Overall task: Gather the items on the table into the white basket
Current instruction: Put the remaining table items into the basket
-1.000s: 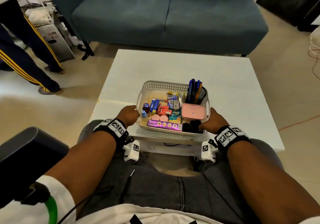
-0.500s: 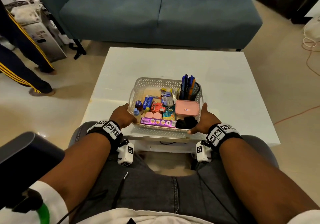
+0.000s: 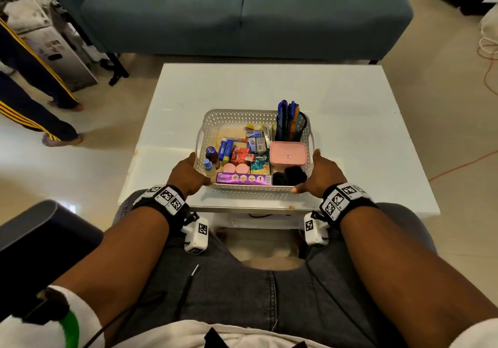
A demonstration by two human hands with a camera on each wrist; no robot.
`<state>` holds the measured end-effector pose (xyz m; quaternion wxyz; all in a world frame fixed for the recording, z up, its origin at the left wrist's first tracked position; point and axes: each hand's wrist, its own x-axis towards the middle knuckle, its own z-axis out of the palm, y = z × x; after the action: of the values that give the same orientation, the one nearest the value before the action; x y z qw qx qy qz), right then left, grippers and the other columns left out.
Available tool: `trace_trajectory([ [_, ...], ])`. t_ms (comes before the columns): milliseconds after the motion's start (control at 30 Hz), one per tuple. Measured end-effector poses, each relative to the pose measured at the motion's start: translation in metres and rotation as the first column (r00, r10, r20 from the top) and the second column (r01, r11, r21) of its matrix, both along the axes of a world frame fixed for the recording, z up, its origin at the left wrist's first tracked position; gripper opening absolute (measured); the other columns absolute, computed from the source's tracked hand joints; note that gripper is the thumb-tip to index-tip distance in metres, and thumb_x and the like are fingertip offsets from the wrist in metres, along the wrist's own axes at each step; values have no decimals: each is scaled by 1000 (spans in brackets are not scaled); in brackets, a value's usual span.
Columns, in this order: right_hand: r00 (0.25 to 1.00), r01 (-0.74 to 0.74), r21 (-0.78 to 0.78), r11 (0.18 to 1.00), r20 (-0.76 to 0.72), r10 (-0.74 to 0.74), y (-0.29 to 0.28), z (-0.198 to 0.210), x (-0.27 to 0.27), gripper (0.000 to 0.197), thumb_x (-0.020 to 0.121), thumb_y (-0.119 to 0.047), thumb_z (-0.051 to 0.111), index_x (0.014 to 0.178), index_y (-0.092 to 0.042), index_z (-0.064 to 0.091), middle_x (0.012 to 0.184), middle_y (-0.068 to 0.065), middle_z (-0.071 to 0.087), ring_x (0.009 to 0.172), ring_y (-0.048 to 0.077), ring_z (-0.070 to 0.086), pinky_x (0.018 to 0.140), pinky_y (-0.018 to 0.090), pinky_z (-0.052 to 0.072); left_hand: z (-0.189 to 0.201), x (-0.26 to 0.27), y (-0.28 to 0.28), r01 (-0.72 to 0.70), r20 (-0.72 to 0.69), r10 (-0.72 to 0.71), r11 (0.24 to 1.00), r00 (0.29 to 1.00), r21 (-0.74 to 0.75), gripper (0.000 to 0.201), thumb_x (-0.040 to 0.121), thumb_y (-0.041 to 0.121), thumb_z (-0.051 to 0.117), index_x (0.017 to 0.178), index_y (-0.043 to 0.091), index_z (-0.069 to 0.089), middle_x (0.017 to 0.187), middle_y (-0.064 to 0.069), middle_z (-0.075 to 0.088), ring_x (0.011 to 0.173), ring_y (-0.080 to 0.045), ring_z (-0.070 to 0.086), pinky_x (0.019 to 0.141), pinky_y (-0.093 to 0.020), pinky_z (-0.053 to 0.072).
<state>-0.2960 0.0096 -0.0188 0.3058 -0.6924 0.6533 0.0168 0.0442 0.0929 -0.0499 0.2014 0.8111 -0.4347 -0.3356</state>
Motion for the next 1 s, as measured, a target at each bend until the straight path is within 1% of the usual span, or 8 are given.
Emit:
trace_trajectory([
  [67, 1000, -8, -28, 1000, -18, 8, -3, -3, 0, 138, 57, -47, 94, 158, -7, 8, 146, 15, 50, 134, 34, 48, 106, 41, 45, -4, 1, -3, 6, -3, -6, 1000, 1000, -5, 62, 68, 19, 86, 122, 23, 57, 102, -5, 72, 86, -27, 71, 82, -42, 60],
  [167, 1000, -13, -42, 999, -24, 12, -8, -4, 1, 136, 57, -49, 93, 157, -6, 11, 145, 16, 51, 133, 34, 49, 106, 41, 45, -5, -1, -7, 36, 13, -36, 999, 999, 5, 77, 71, 12, 85, 138, 13, 47, 113, -6, 68, 99, -30, 66, 82, -37, 54],
  [267, 999, -25, -50, 998, -34, 23, -16, -2, 6, 131, 56, -49, 94, 154, -4, 20, 141, 16, 54, 129, 34, 51, 101, 39, 46, -9, 3, -16, 13, -58, -12, 1000, 998, 9, 113, 60, 39, 87, 152, 8, 29, 123, -6, 66, 102, -30, 68, 85, -38, 57],
  [300, 999, -26, -55, 998, -43, 23, -18, -1, 7, 129, 55, -50, 94, 153, -3, 23, 138, 16, 55, 128, 34, 52, 99, 39, 46, -11, 4, -20, 3, -60, -2, 1000, 998, 21, 119, 60, 40, 87, 156, 8, 23, 125, -7, 66, 101, -29, 69, 84, -38, 58],
  [400, 998, -20, -57, 998, -57, 17, -26, 1, 14, 126, 54, -47, 95, 150, -1, 28, 135, 16, 57, 125, 34, 54, 98, 38, 47, -15, 10, -32, -2, -2, 3, 998, 1000, 64, 117, 69, 19, 86, 160, 7, 13, 131, -11, 64, 106, -31, 67, 88, -37, 58],
  [533, 996, -36, -43, 998, -84, 33, -40, 7, 24, 103, 52, -43, 97, 131, -3, 44, 125, 15, 62, 116, 33, 59, 86, 35, 46, -11, 15, -49, 19, 93, -31, 992, 995, 124, 116, 73, 8, 83, 160, 2, 6, 141, -15, 56, 123, -33, 58, 97, -36, 51],
  [867, 990, -60, -5, 998, -128, 59, -75, 17, 59, 99, 53, -44, 97, 127, -4, 45, 123, 14, 61, 115, 31, 59, 85, 35, 47, -12, 49, -82, 69, 141, -93, 984, 986, 167, 113, 76, 28, 82, 158, 0, 10, 124, -13, 68, 109, -31, 67, 90, -37, 56],
  [1000, 989, -69, -10, 998, -133, 67, -88, 18, 76, 96, 53, -45, 97, 124, -4, 47, 121, 13, 61, 113, 31, 59, 81, 33, 44, -14, 68, -95, 63, 126, -83, 986, 989, 157, 115, 74, 27, 84, 158, 2, 10, 120, -14, 70, 104, -31, 69, 88, -39, 59],
])
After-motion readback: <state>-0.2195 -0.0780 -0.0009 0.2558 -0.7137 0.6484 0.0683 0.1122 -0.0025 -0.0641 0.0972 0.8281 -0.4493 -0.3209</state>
